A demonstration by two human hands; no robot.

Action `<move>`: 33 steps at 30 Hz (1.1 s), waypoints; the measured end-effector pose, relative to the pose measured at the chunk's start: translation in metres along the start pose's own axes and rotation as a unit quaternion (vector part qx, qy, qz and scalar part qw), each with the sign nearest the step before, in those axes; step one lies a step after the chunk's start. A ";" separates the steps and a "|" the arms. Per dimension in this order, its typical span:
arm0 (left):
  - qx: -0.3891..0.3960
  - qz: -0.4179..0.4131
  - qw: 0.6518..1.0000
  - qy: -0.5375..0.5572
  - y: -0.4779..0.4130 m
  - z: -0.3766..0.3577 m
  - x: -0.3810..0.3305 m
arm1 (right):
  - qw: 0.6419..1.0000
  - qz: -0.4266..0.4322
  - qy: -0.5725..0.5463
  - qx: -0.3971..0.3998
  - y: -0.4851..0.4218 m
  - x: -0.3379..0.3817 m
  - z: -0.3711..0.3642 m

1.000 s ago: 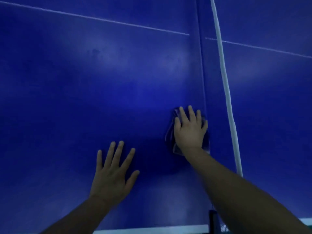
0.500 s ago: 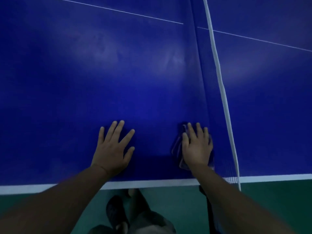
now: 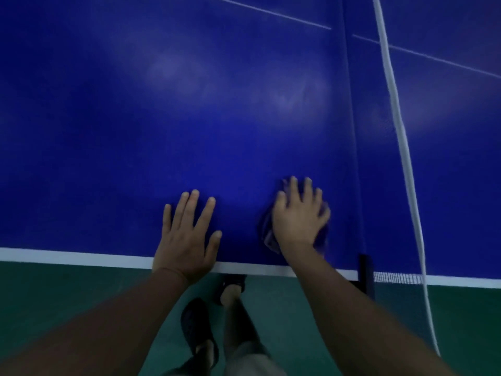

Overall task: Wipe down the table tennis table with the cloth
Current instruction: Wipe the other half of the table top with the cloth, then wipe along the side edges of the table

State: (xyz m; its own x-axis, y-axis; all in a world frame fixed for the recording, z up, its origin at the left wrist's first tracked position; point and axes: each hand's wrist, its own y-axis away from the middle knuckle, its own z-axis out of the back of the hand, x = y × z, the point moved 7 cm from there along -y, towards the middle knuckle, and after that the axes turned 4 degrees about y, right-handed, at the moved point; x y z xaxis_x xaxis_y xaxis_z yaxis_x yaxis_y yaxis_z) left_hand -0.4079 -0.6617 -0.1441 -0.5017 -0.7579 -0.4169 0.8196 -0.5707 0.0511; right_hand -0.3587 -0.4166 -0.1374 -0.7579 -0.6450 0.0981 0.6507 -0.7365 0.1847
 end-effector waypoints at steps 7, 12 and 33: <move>-0.030 0.022 0.998 0.057 -0.001 0.010 0.003 | 0.921 0.384 0.051 0.041 0.111 0.075 -0.029; -0.090 0.078 0.983 0.142 0.000 0.037 0.022 | 0.980 0.189 0.048 0.041 0.021 0.084 -0.014; -0.091 0.230 0.968 0.037 0.009 0.069 0.149 | 0.911 0.400 0.079 0.062 0.108 0.223 -0.043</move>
State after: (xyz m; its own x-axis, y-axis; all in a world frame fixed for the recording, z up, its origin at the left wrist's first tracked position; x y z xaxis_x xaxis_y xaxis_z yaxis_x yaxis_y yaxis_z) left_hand -0.4942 -0.8014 -0.1426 -0.0566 -0.8904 -0.4516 0.9901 -0.1082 0.0892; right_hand -0.4550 -0.6488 -0.1378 -0.0220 -0.9937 0.1099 0.9743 0.0033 0.2253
